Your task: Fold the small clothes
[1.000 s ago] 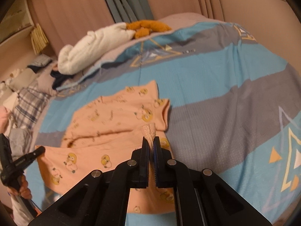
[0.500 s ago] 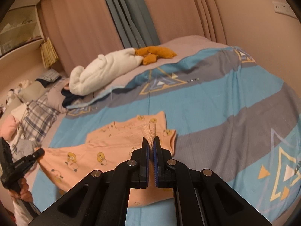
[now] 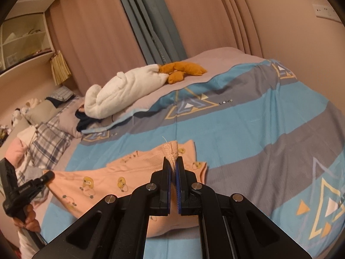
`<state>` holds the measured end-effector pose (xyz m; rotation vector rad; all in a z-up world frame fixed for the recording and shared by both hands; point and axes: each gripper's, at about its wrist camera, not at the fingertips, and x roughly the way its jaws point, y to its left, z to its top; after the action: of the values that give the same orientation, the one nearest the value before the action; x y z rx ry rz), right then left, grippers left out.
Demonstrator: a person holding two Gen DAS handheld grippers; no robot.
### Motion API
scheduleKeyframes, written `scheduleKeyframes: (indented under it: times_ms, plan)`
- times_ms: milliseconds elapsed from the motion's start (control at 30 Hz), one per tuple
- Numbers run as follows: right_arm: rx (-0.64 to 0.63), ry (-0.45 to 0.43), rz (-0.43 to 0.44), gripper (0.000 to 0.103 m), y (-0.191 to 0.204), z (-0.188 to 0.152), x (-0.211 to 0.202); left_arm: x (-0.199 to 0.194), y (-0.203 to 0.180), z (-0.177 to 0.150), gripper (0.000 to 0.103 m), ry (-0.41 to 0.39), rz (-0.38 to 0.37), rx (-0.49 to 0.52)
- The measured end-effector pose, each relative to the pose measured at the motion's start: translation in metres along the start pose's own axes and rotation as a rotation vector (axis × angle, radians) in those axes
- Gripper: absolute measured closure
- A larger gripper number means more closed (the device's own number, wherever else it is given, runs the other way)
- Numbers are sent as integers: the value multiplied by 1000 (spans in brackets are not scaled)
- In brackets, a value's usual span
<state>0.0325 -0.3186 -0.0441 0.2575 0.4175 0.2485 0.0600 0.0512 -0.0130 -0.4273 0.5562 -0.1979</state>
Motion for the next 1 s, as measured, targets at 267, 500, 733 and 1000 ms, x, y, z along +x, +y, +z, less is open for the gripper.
scheduleKeyframes:
  times_ms: [267,500,733,1000]
  plan:
    - [26,-11,6,98,-1,18,24,29,7,18,99,28,21,-1]
    - [5,2,17,98,-1,41,64,75,22,45,99,76,34,-49]
    - [42,71,29,97,-7,51,133,135,39,65,99,139,65,-88]
    - [126,191,-3,97,-30,46,217,214,64,63,99,269,221,-104]
